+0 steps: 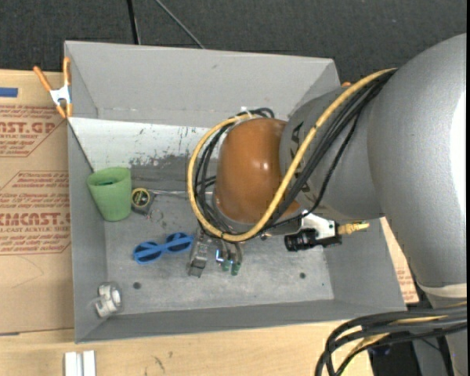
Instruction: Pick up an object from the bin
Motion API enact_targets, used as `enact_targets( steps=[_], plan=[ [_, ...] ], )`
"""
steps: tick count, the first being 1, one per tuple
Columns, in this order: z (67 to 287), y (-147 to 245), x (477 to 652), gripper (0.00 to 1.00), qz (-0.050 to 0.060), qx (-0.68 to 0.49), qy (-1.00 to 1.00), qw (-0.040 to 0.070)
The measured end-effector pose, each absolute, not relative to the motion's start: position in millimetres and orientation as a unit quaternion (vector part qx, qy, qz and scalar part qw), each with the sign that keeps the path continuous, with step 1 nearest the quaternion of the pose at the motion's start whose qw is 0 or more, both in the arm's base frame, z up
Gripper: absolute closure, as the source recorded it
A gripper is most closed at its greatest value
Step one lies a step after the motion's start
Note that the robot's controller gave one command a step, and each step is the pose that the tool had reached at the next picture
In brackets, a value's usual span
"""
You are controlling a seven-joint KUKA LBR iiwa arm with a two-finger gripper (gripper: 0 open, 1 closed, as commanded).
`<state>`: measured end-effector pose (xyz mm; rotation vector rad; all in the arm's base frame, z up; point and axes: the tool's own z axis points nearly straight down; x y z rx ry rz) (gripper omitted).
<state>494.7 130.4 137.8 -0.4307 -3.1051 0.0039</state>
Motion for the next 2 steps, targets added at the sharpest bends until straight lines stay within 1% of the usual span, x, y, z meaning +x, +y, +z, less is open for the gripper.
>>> enact_targets(
  steps=[1,2],
  plan=[
    [140.0,131.8,496.5,0.00,0.000,-0.136,-0.991,0.001],
    [67.0,157.8,534.5,0.00,0.000,-0.126,-0.992,0.001]
  ],
)
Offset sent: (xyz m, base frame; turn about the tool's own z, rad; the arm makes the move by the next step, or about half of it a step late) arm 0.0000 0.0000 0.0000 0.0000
